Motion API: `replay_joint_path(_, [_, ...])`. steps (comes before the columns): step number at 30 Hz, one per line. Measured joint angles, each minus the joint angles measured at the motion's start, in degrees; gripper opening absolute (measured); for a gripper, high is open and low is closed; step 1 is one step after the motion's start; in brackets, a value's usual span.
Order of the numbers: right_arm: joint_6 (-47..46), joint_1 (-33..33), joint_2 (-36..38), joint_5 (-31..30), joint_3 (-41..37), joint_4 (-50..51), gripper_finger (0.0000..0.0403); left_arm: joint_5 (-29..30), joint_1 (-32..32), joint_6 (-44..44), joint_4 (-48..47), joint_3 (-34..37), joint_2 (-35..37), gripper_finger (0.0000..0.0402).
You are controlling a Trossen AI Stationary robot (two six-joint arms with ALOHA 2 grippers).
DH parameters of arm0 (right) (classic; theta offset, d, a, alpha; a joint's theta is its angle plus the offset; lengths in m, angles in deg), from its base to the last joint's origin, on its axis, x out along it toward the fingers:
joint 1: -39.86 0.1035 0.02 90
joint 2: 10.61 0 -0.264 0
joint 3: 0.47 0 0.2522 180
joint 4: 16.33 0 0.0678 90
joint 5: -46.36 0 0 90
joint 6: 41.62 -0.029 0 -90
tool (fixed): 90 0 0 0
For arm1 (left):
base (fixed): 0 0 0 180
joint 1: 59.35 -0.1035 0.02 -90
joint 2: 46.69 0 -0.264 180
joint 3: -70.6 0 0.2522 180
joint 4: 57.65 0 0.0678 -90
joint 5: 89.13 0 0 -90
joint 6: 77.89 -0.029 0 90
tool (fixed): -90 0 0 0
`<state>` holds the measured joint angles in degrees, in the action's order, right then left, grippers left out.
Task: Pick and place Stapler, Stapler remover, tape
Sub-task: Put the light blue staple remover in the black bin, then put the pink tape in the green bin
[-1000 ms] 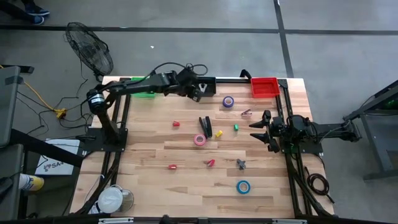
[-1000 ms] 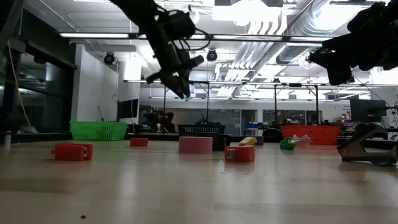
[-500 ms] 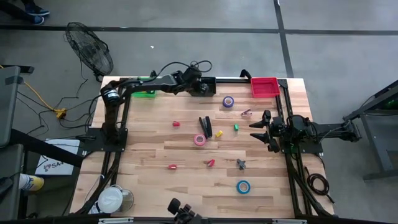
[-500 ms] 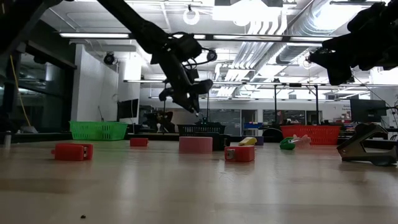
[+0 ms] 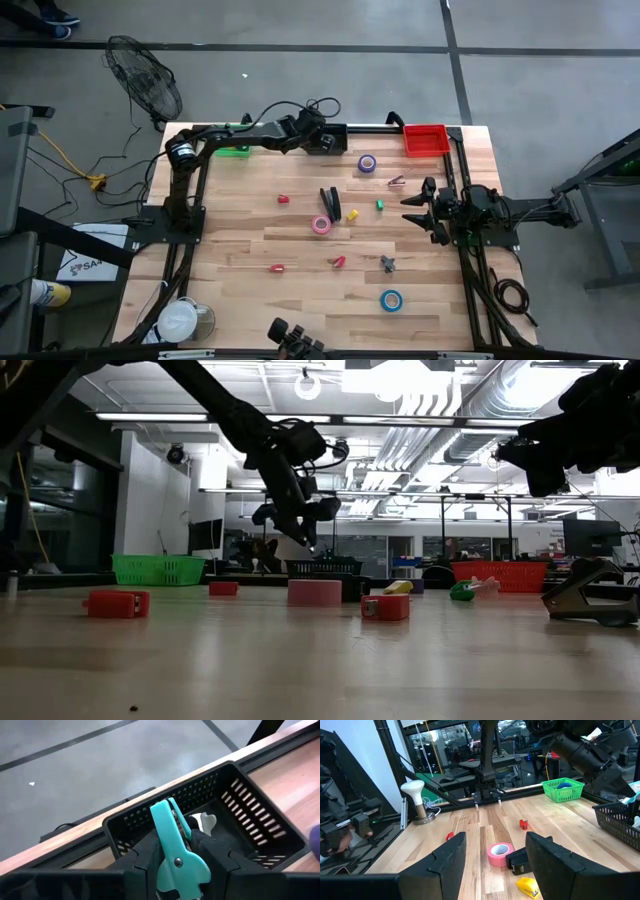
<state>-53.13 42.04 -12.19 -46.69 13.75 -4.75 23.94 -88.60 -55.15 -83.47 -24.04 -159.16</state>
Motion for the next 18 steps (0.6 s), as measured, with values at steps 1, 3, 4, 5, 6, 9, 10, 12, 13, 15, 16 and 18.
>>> replay_joint_path(1, [0.0, 0.0, 0.0, 0.0, 0.0, 0.0, 0.0197, 0.2, 0.0, 0.0, -0.1, 0.0, 0.0, 0.011])
replay_joint_path(3, [0.0, 0.0, 0.0, 0.0, 0.0, 0.0, 0.0197, 0.3, 0.0, 0.0, -0.1, 0.0, 0.0, 0.0128])
replay_joint_path(4, [0.0, 0.0, 0.0, 0.0, 0.0, 0.0, 0.0197, 0.3, 0.0, 0.0, 0.0, 0.0, 0.0, 0.0138])
replay_joint_path(5, [0.0, 0.0, 0.0, 0.0, 0.0, 0.0, 0.0197, 0.3, 0.0, 0.0, -0.1, 0.0, 0.0, 0.0149])
replay_joint_path(6, [0.0, 0.0, 0.0, 0.0, 0.0, 0.0, 0.0197, 0.3, 0.0, 0.0, -0.1, 0.0, 0.0, 0.016])
replay_joint_path(9, [0.0, 0.0, 0.0, 0.0, 0.0, 0.0, 0.0197, -0.5, 0.0, -1.3, 0.0, 0.0, 0.0, 0.0193])
replay_joint_path(10, [0.0, 0.0, 0.0, 0.0, 0.0, 0.0, 0.0197, -1.6, 0.0, -2.2, -0.1, 0.0, 0.0, 0.0202])
replay_joint_path(12, [0.0, 0.0, 0.0, 0.0, 0.0, 0.0, 0.0197, -4.2, 0.0, -4.2, -0.4, -0.2, 0.0, 0.0218])
replay_joint_path(13, [0.0, 0.0, 0.0, 0.0, 0.0, 0.0, 0.0197, -5.7, 0.0, -5.1, -1.3, -0.6, 0.2, 0.0223])
replay_joint_path(15, [0.0, 0.0, 0.0, 0.0, 0.0, 0.0, 0.0197, -8.2, 0.0, -7.2, -4.4, -2.2, 0.8, 0.0227])
replay_joint_path(16, [0.0, 0.0, 0.0, 0.0, 0.0, 0.0, 0.0197, -9.7, 0.0, -8.0, -6.6, -3.3, 1.3, 0.0228])
replay_joint_path(18, [0.0, 0.0, 0.0, 0.0, 0.0, 0.0, 0.0197, -12.8, 0.4, -9.6, -12.4, -5.5, 2.2, 0.0229])
